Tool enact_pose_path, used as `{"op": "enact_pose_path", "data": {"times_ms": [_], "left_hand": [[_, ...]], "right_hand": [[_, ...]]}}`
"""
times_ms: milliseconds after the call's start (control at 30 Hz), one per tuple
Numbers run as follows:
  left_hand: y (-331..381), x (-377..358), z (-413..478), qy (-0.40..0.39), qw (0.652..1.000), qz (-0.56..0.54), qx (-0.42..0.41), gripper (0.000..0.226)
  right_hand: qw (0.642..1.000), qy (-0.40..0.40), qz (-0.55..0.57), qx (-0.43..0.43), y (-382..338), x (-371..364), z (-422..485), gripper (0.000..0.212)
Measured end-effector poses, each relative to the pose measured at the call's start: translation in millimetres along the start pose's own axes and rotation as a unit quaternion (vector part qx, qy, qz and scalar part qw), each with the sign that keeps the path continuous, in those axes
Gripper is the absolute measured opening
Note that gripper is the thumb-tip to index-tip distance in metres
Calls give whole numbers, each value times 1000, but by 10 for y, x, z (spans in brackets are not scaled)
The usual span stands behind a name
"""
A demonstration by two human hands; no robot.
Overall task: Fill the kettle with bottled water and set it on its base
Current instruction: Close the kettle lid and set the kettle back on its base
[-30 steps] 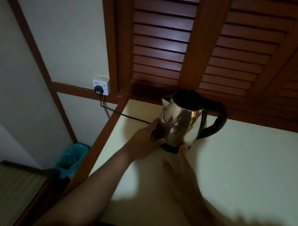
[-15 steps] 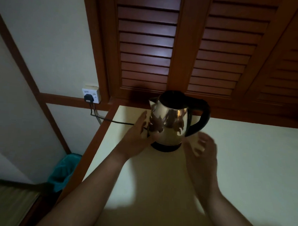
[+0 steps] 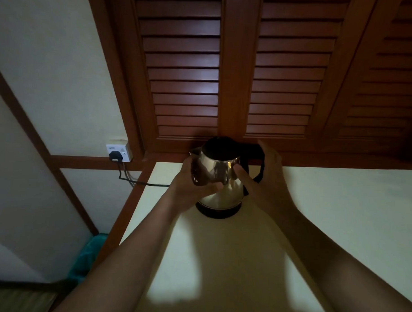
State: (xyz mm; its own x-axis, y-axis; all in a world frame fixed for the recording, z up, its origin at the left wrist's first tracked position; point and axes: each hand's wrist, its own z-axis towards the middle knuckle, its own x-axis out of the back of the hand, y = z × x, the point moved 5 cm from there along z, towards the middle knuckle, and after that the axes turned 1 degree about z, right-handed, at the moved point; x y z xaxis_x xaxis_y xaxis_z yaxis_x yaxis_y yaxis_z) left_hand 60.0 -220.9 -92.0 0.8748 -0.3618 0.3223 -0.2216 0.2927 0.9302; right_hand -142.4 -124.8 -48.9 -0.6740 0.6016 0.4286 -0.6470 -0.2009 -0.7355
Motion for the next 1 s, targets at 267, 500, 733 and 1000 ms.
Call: {"op": "enact_pose_path", "data": {"times_ms": [267, 500, 733, 1000], "left_hand": [[11, 17, 15, 7, 1000, 10, 12, 84], [-85, -147, -292, -13, 1000, 20, -5, 58], [-313, -185, -529, -17, 998, 57, 8, 49], [-304, -184, -588, 0, 992, 129, 12, 76]], "right_hand": [[1000, 14, -16, -12, 15, -36, -30, 93], [993, 39, 95, -53, 141, -54, -346, 86], [977, -66, 112, -170, 312, -366, -933, 66], [974, -121, 54, -183, 333, -364, -983, 64]]}}
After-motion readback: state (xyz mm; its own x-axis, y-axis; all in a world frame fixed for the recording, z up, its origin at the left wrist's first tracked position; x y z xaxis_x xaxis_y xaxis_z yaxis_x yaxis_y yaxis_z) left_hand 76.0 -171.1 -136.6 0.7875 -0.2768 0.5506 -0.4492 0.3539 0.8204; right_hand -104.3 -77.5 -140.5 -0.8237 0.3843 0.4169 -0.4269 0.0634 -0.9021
